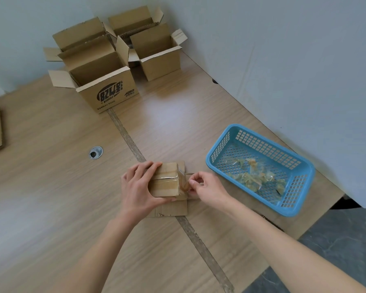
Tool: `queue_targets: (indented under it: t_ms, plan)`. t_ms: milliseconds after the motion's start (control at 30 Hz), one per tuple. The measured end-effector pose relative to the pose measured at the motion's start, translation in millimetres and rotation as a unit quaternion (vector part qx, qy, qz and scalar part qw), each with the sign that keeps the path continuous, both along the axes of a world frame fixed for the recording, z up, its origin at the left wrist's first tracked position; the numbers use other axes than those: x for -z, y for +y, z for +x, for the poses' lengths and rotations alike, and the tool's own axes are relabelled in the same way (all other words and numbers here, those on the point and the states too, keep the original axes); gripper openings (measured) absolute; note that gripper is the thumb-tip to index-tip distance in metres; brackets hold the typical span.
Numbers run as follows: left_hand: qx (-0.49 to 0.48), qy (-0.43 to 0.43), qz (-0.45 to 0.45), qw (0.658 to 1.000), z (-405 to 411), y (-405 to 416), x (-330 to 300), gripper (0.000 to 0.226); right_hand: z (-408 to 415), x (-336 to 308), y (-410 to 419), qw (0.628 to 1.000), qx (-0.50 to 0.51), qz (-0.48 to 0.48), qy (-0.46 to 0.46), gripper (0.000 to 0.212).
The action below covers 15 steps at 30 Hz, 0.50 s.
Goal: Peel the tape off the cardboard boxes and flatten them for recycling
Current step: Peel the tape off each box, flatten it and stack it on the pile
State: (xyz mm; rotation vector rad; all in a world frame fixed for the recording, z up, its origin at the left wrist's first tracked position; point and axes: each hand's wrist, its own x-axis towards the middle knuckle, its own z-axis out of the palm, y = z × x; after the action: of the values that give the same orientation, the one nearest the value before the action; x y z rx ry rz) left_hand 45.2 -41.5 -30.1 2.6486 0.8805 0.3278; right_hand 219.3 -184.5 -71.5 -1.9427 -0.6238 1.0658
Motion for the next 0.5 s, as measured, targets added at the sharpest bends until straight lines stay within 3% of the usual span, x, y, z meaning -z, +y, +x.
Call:
queue_targets:
  t_ms: [100, 167, 300, 400, 500]
  plan:
    - [-0.023, -0.034, -0.025, 0.999, -4.7, 2.8, -0.4, 0.103, 3.2, 1.9, 0.2, 0.978, 0.108, 0.051, 0.171, 0.013]
    - [-0.028, -0.042, -0.034, 0.998, -7.1, 4.5, -0.7, 0.103, 6.4, 0.2, -2.0, 0.964, 0.142, 0.079, 0.209, 0.012]
    - [0.001, -0.003, -0.004, 1.000, -1.0, -2.1, 1.6, 0.104, 3.4, -3.9, -5.1, 0.994, 0.027, 0.053, 0.087, 0.017]
    - [0.013, 0.012, 0.003, 1.000, 3.2, -7.1, 3.6, 0.103, 6.3, -10.3, -7.2, 0.998, 0.022, 0.045, 0.041, 0.007]
    - [0.011, 0.005, 0.002, 1.000, 0.4, -4.9, 3.8, 0.104, 12.6, -14.4, -12.1, 0.997, -0.040, 0.006, -0.066, 0.034]
